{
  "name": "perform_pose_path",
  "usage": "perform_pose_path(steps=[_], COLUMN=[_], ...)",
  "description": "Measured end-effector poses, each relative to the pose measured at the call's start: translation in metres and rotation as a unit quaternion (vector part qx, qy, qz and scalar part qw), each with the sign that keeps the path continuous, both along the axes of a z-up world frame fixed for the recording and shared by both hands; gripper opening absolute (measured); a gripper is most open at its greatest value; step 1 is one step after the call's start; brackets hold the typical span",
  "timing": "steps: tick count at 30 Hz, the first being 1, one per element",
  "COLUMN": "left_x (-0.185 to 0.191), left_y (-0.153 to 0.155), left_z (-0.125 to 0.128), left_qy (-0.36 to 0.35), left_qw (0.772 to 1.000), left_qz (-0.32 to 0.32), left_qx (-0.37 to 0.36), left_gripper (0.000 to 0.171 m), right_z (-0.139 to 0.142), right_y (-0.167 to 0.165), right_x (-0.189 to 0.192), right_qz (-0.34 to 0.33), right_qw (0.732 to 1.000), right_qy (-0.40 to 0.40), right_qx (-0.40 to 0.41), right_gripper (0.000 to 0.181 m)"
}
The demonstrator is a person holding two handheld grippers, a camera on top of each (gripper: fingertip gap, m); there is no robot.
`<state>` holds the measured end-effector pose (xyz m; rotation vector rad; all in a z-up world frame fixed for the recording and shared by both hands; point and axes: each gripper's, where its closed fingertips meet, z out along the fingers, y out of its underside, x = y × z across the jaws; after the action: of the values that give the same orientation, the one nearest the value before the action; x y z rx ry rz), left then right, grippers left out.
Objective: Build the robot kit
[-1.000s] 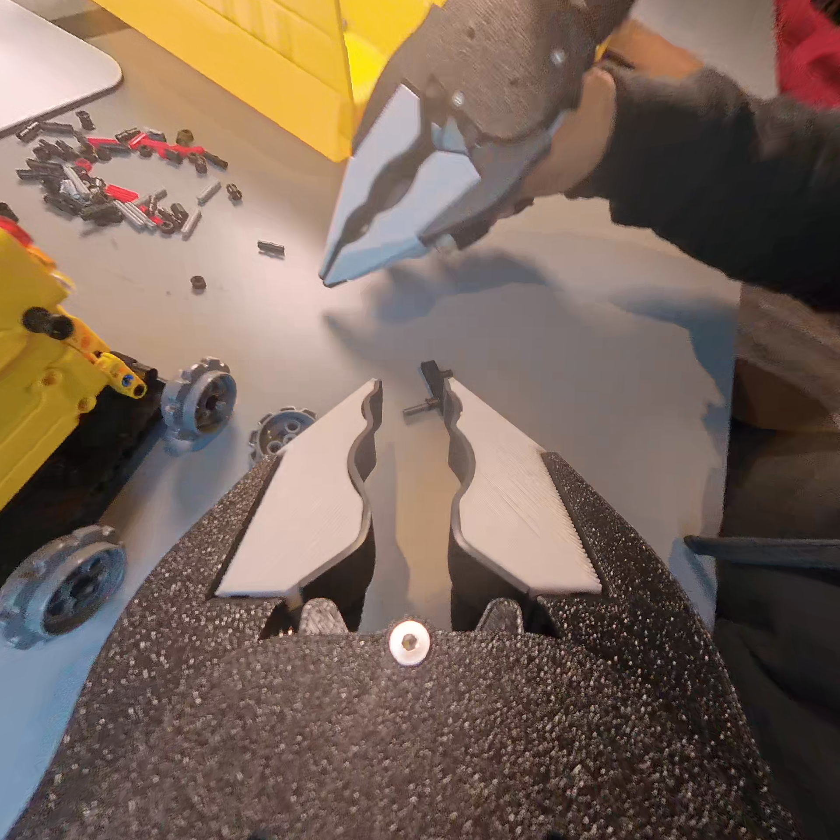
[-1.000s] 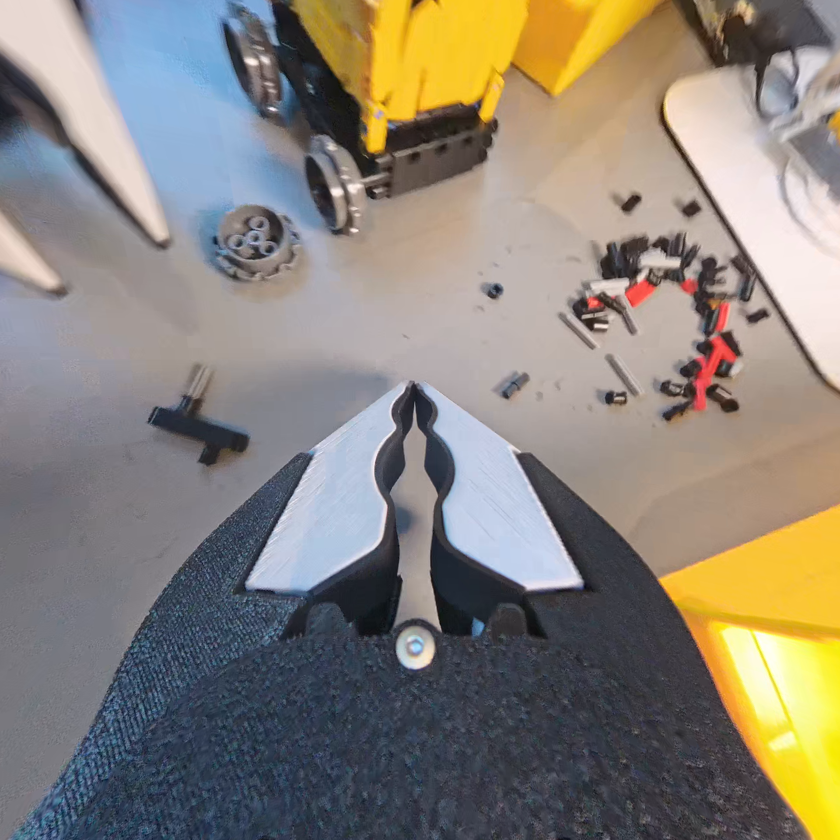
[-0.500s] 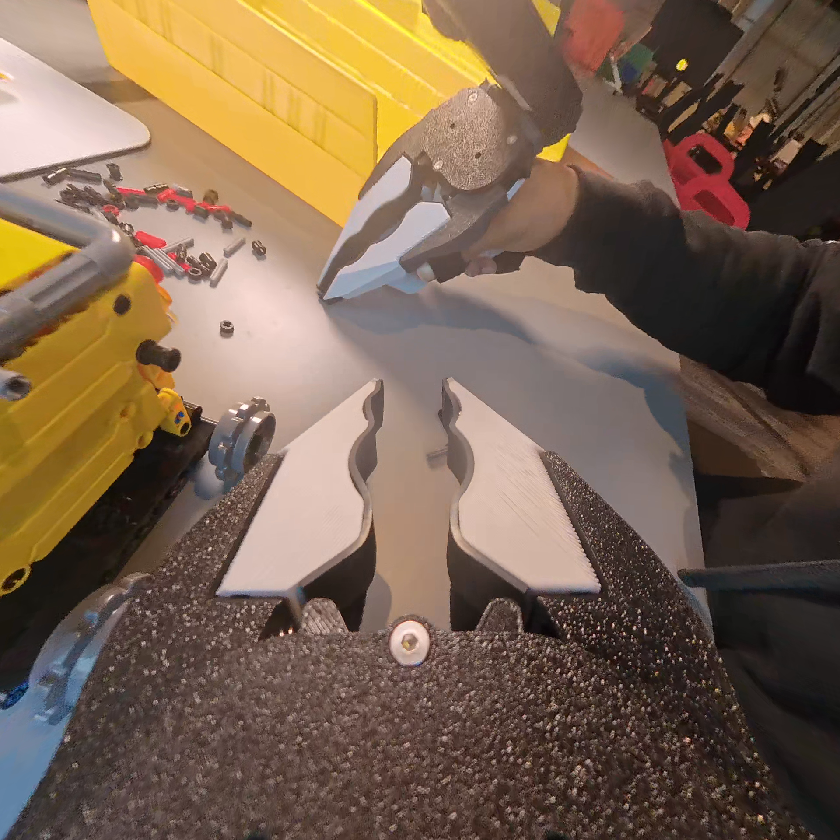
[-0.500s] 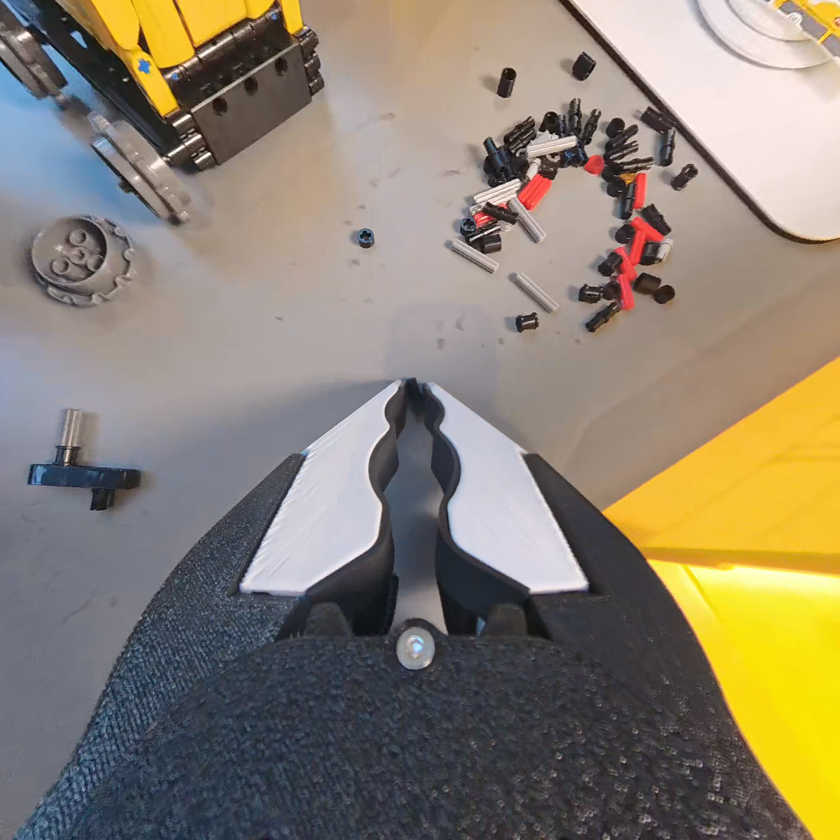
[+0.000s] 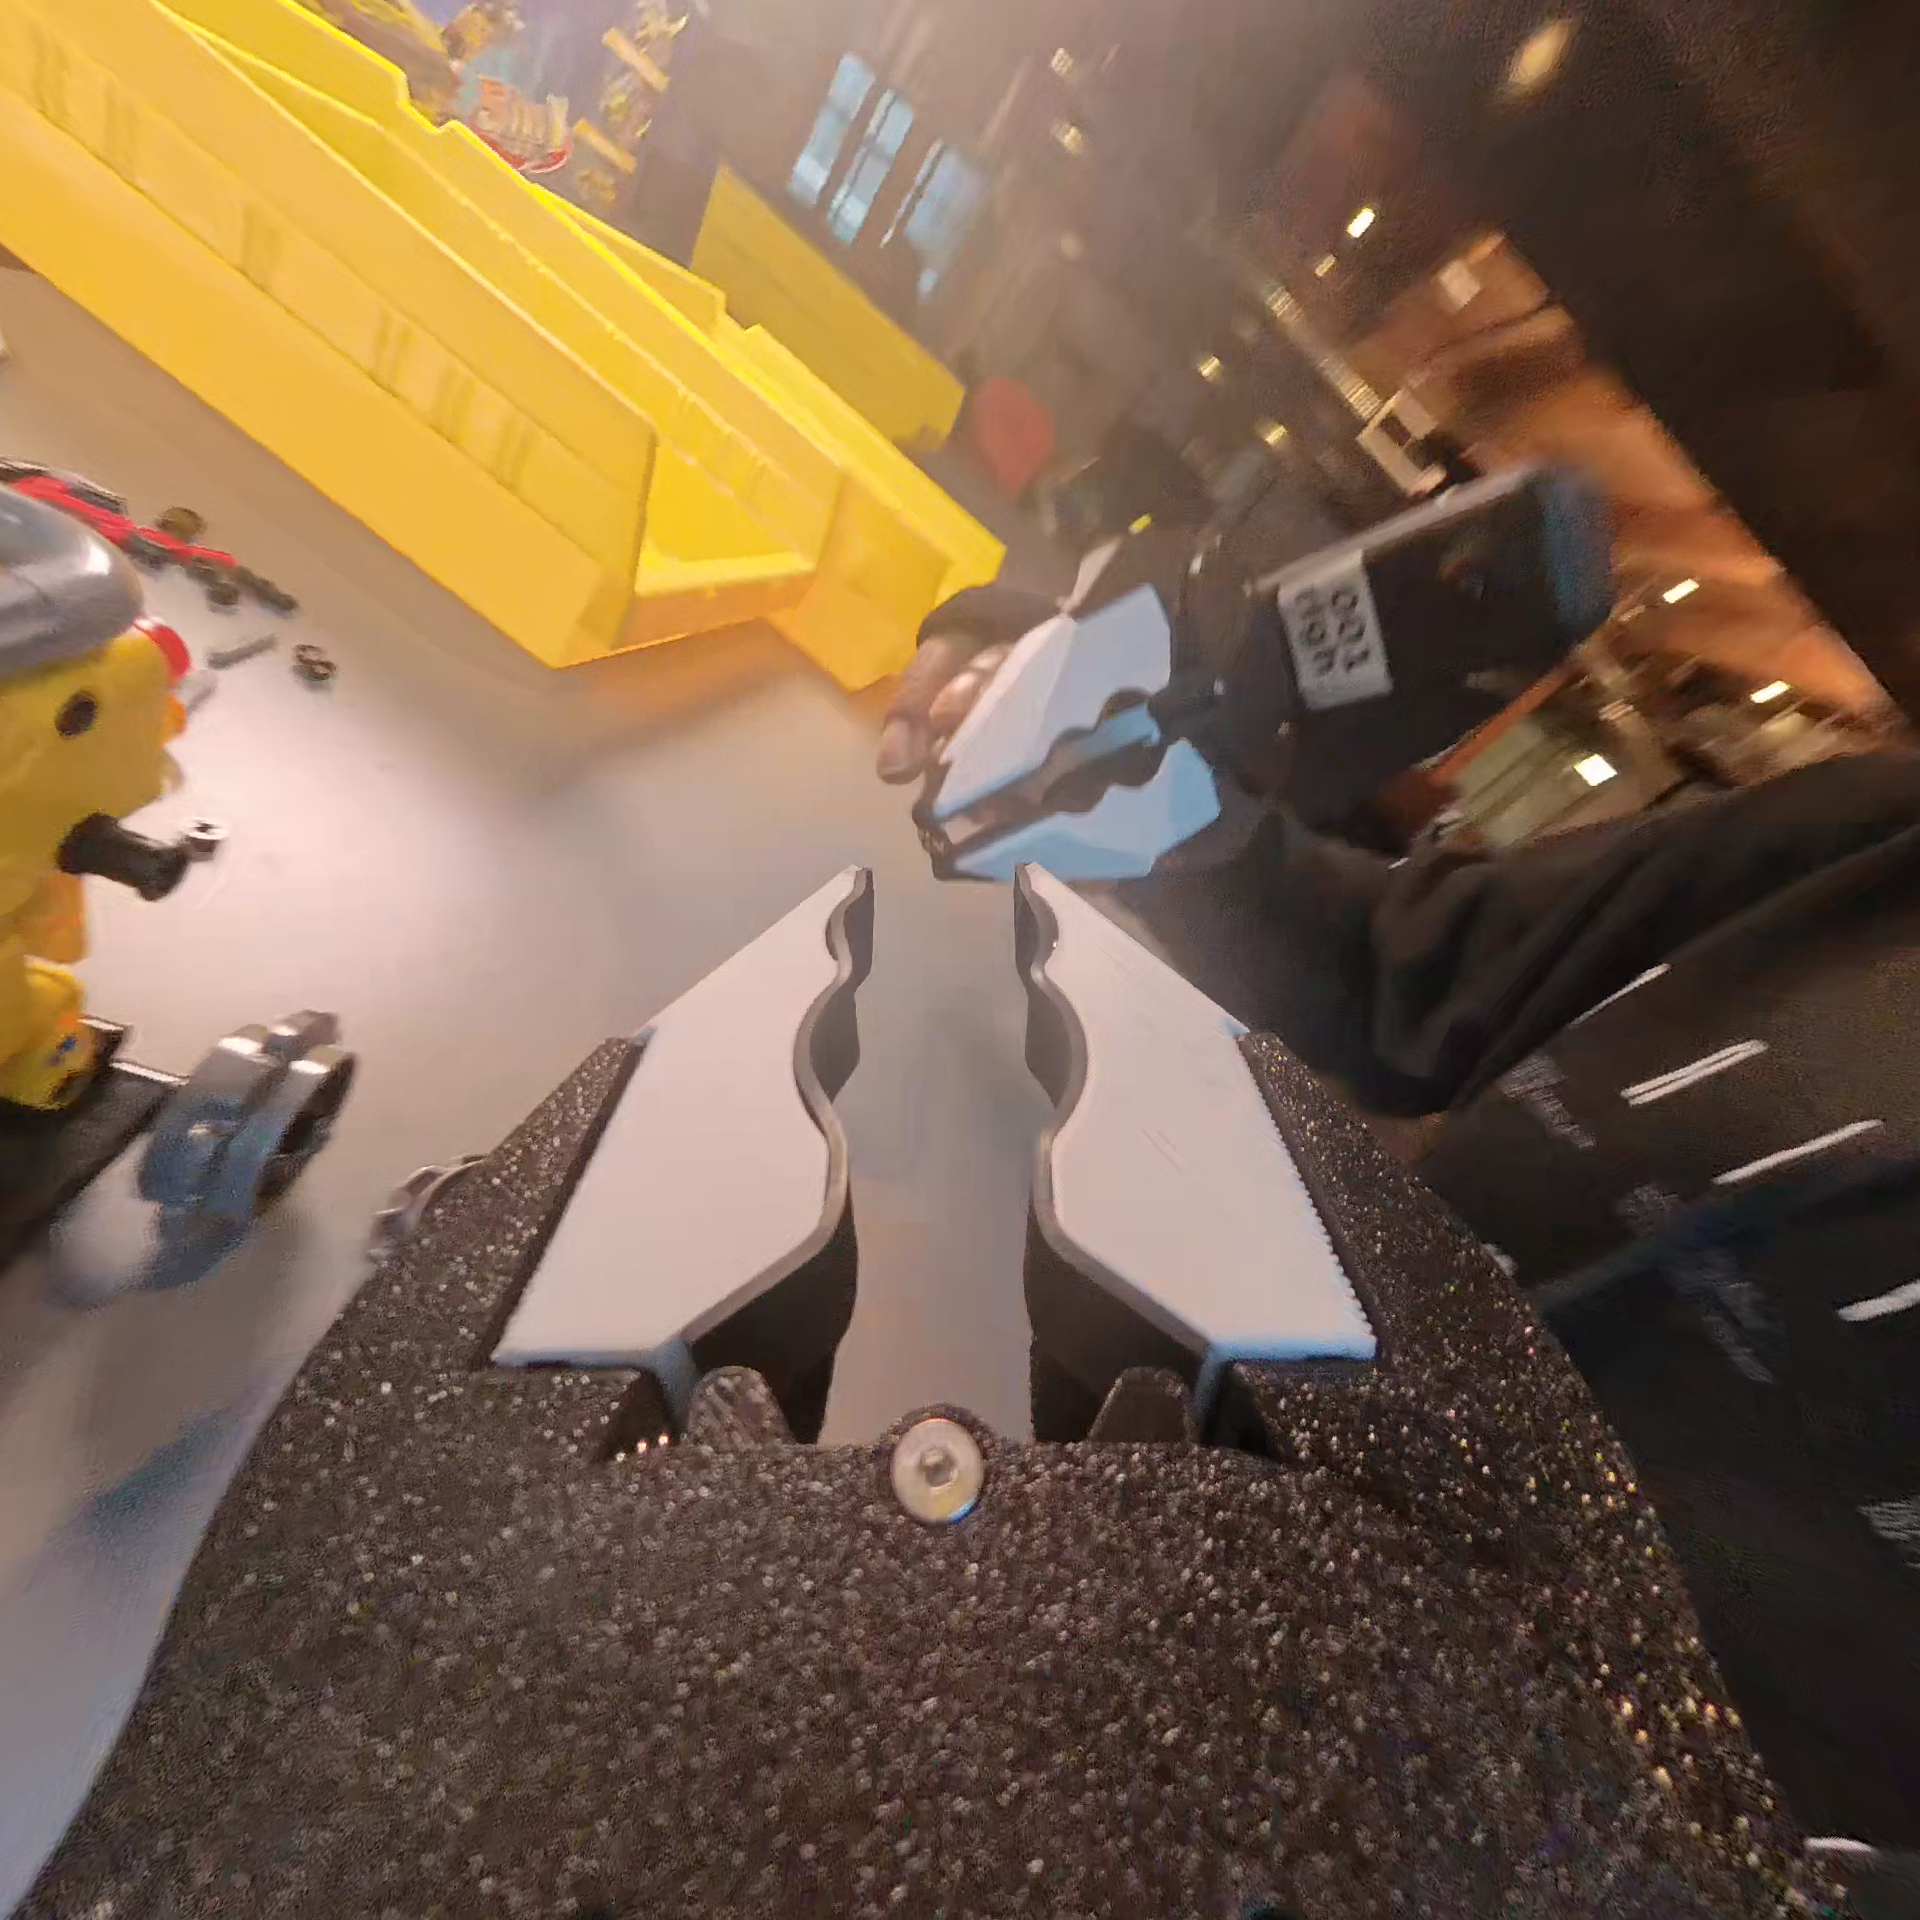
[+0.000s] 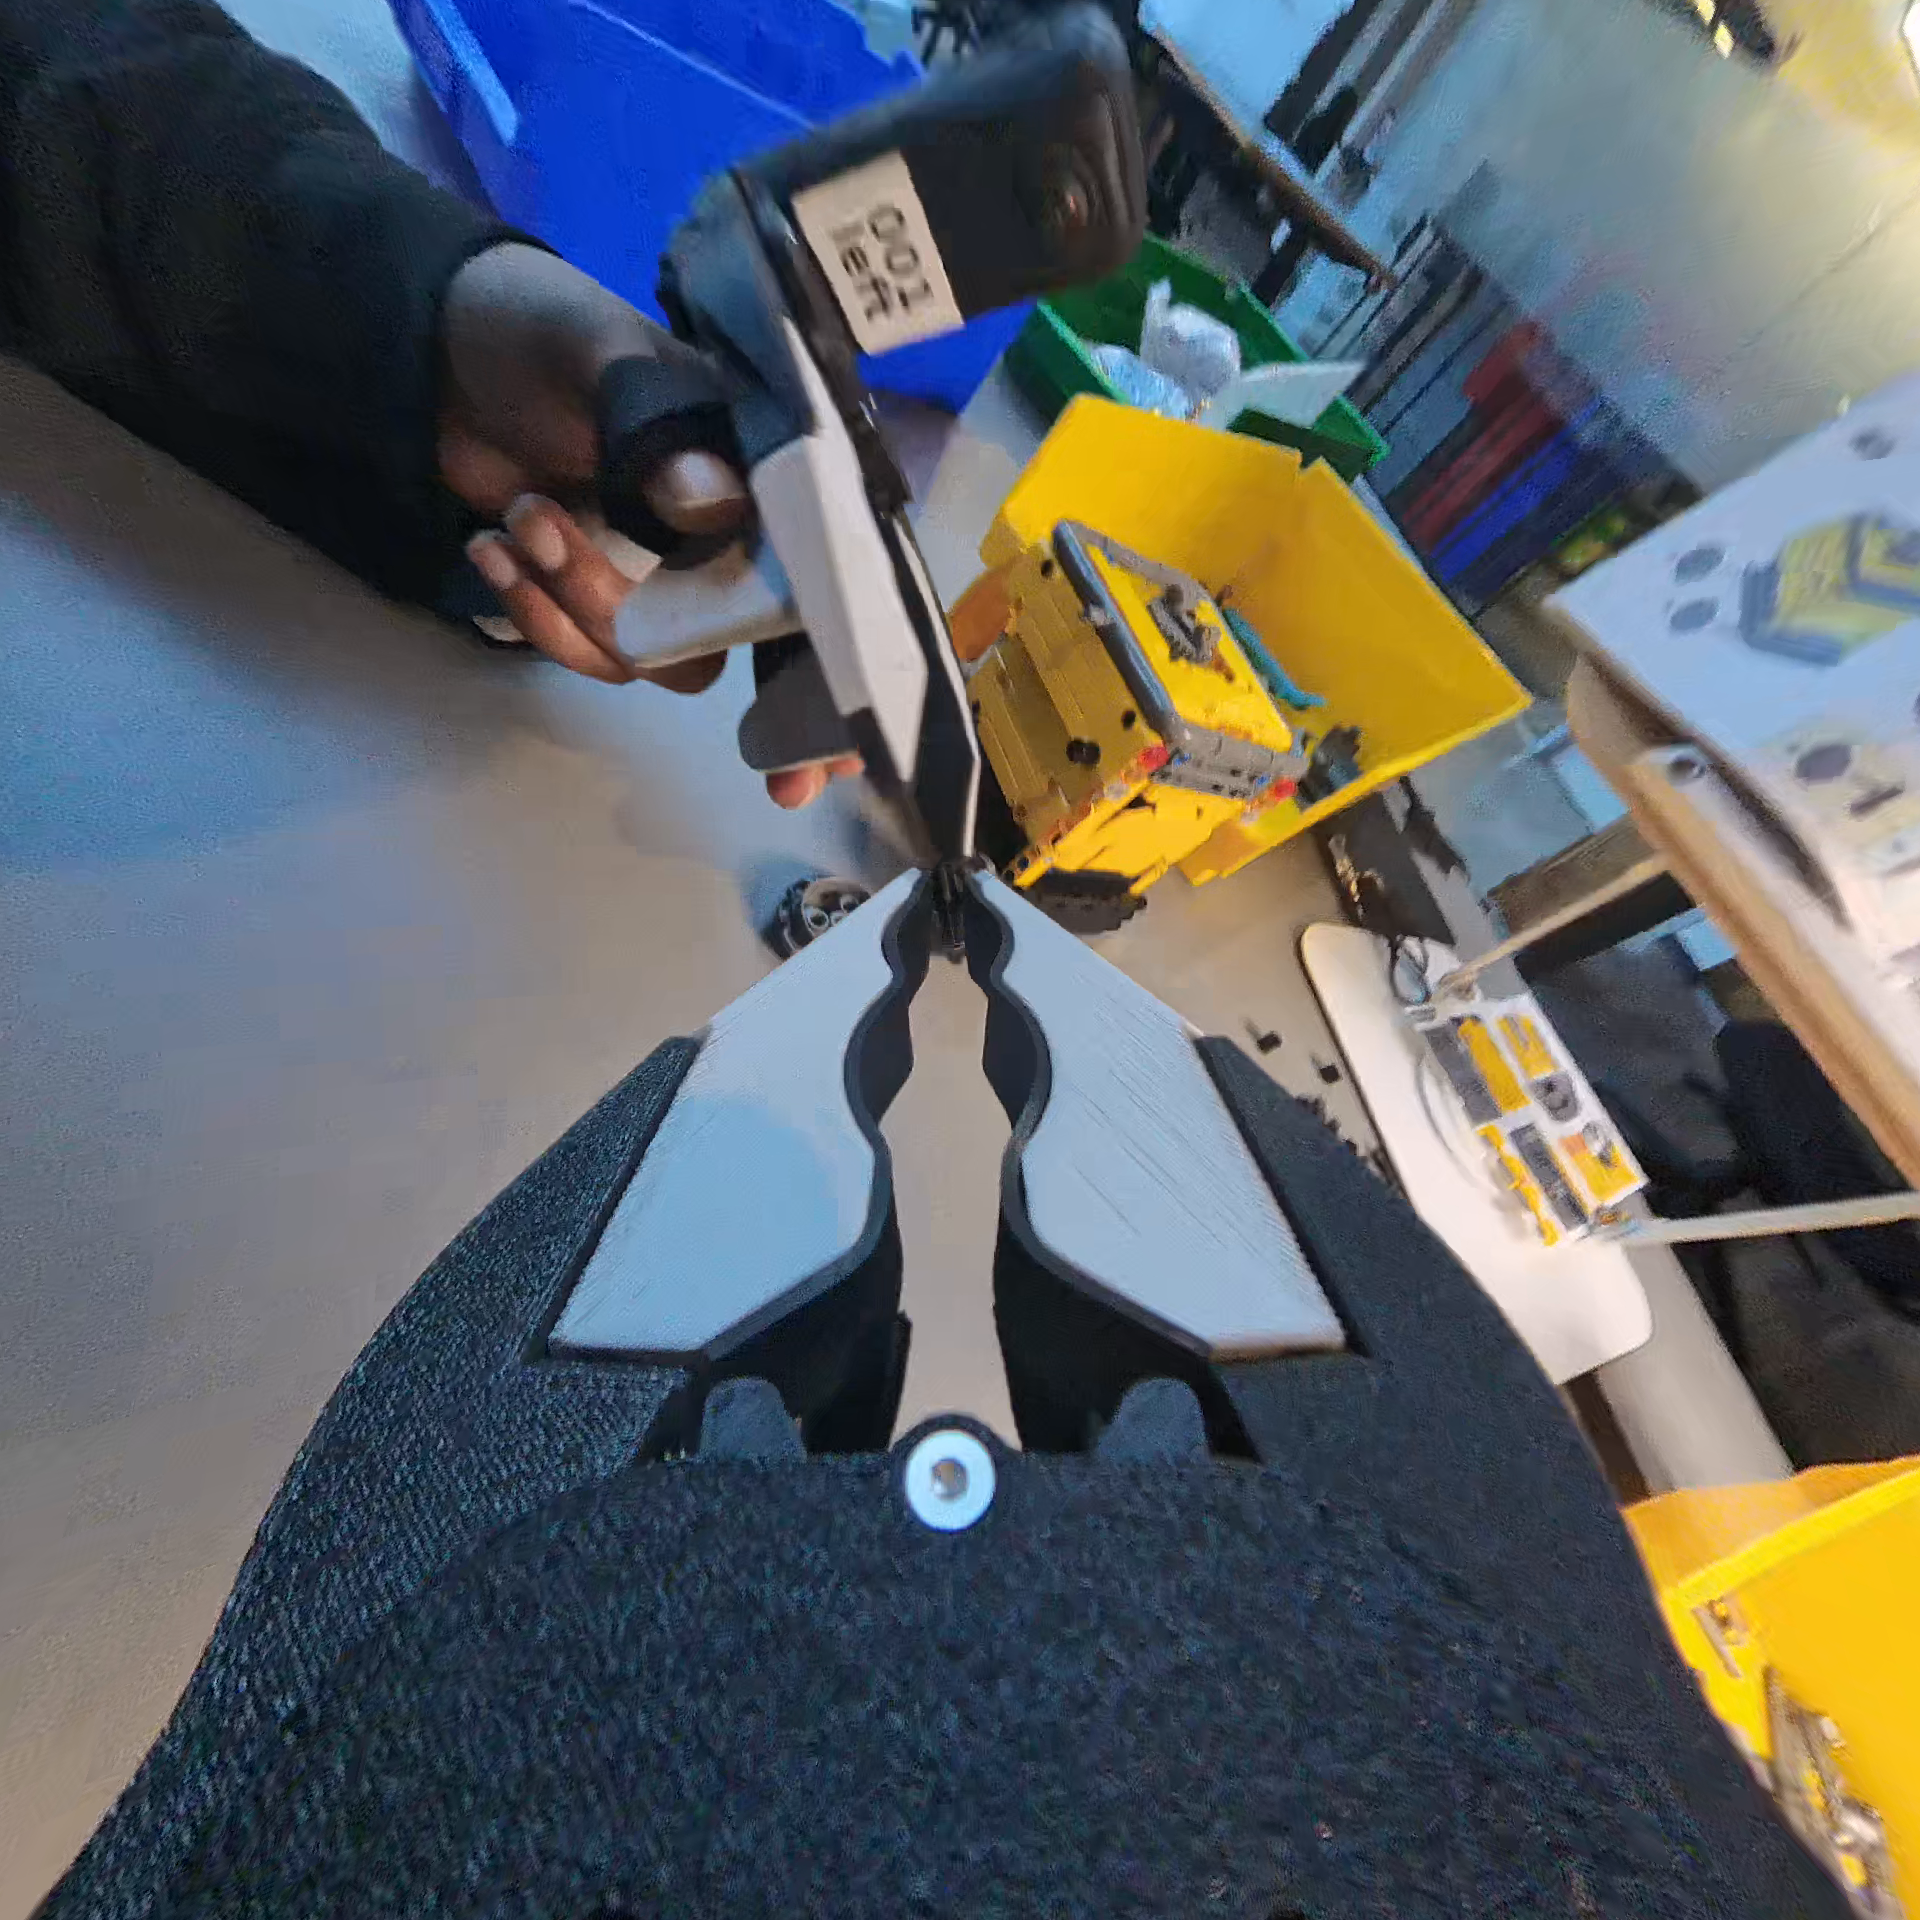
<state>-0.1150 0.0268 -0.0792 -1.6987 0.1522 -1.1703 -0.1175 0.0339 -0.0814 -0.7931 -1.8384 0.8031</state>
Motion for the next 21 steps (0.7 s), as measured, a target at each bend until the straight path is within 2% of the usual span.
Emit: perform_pose_path(steps=[2,4,7,8,9,14,17,21], left_x=[0.002,0.007,0.013,0.014,0.014,0.017,0.018,0.021], left_y=[-0.002,-0.008,-0.011,-0.012,-0.013,-0.02,-0.026,-0.03], left_z=[0.007,0.011,0.013,0.014,0.015,0.021,0.026,0.029], left_qy=[-0.065,-0.098,-0.103,-0.106,-0.109,-0.135,-0.154,-0.161], left_qw=[0.998,0.994,0.993,0.992,0.992,0.986,0.981,0.978], left_qz=[-0.02,-0.047,-0.063,-0.065,-0.069,-0.101,-0.119,-0.135], left_qx=[-0.011,-0.015,-0.014,-0.012,-0.012,-0.011,-0.006,-0.002], left_gripper=[0.025,0.022,0.017,0.008,0.006,0.002,0.002,0.002], right_z=[0.008,0.013,0.015,0.014,0.015,0.02,0.025,0.029], right_y=[-0.013,-0.019,-0.023,-0.023,-0.023,-0.029,-0.031,-0.038], right_x=[0.002,0.003,0.003,0.003,0.004,0.008,0.013,0.018], right_qz=[0.012,0.015,0.018,0.016,0.017,0.033,0.047,0.067], right_qw=[1.0,0.999,0.998,0.997,0.997,0.998,0.998,0.997], right_qy=[0.018,0.023,0.02,0.017,0.021,0.028,0.026,0.027], right_qx=[0.022,0.036,0.058,0.07,0.074,0.053,0.017,-0.005], right_gripper=[0.005,0.005,0.006,0.006,0.005,0.007,0.017,0.012])
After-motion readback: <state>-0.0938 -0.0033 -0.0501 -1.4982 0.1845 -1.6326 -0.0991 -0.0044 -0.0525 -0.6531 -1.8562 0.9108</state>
